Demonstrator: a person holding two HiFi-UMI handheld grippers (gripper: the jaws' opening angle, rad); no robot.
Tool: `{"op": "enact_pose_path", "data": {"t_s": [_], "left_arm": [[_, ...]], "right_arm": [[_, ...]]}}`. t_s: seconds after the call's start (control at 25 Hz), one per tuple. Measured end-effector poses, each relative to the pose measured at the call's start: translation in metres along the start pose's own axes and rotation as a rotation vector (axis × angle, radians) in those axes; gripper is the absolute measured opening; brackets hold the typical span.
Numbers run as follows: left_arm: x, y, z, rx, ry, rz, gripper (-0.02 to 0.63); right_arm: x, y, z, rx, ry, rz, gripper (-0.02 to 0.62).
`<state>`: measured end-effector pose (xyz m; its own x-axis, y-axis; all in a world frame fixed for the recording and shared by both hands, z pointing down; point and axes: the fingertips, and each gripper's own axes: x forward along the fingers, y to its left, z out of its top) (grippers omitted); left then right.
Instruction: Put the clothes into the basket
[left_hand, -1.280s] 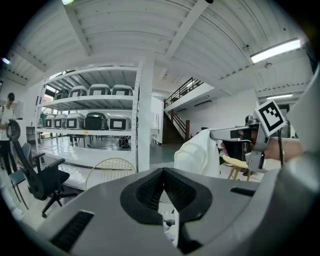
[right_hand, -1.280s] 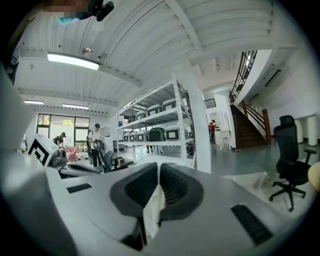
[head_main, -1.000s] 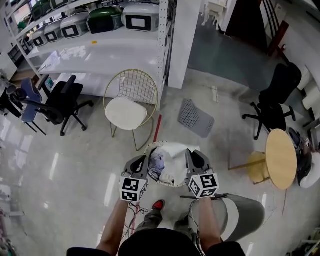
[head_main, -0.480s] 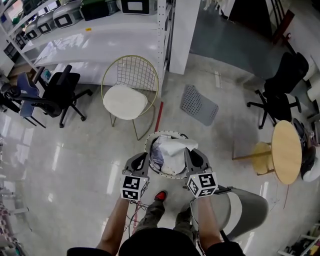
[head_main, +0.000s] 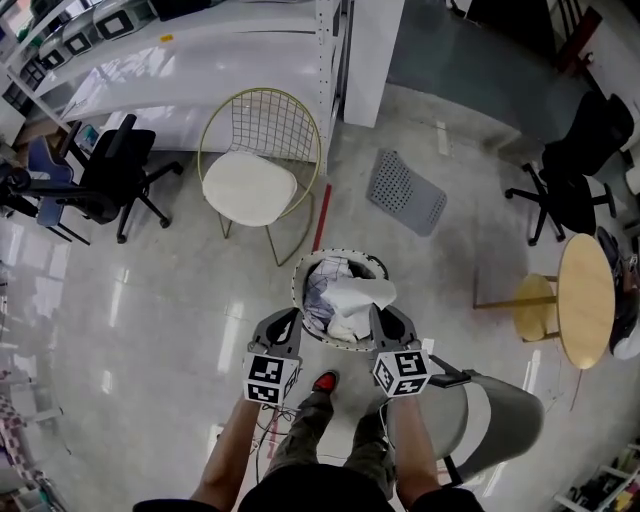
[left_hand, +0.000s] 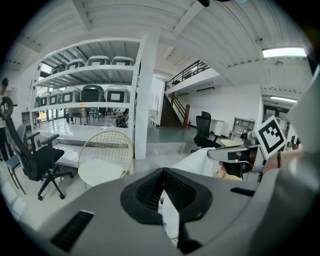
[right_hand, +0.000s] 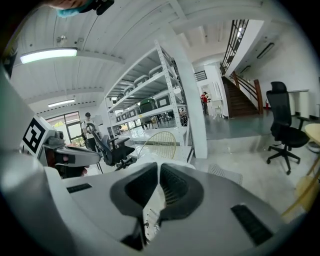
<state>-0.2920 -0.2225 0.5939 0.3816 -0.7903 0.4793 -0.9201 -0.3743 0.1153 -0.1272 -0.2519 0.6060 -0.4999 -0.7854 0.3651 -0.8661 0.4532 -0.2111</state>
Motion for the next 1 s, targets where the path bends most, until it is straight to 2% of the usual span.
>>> {"op": "enact_pose_path", "data": {"t_s": [0.52, 0.76, 1.0], "left_arm": [[0.043, -0.003, -0.070, -0.054, 0.100, -0.029, 0.006], [0.061, 0.002, -0.097, -0.072, 0.140, -0.030, 0.006], [0.076, 0.002, -0.122, -0.078, 0.178, -0.047, 0.006]], "right_arm": [[0.029, -0.021, -0.110, 0.085, 0.150, -0.037, 0.035], [0.049, -0.031, -0.160, 0.060, 0.245, -0.058, 0.035], [0.064, -0.044, -0.200, 0.089, 0.296, -0.068, 0.035]]}}
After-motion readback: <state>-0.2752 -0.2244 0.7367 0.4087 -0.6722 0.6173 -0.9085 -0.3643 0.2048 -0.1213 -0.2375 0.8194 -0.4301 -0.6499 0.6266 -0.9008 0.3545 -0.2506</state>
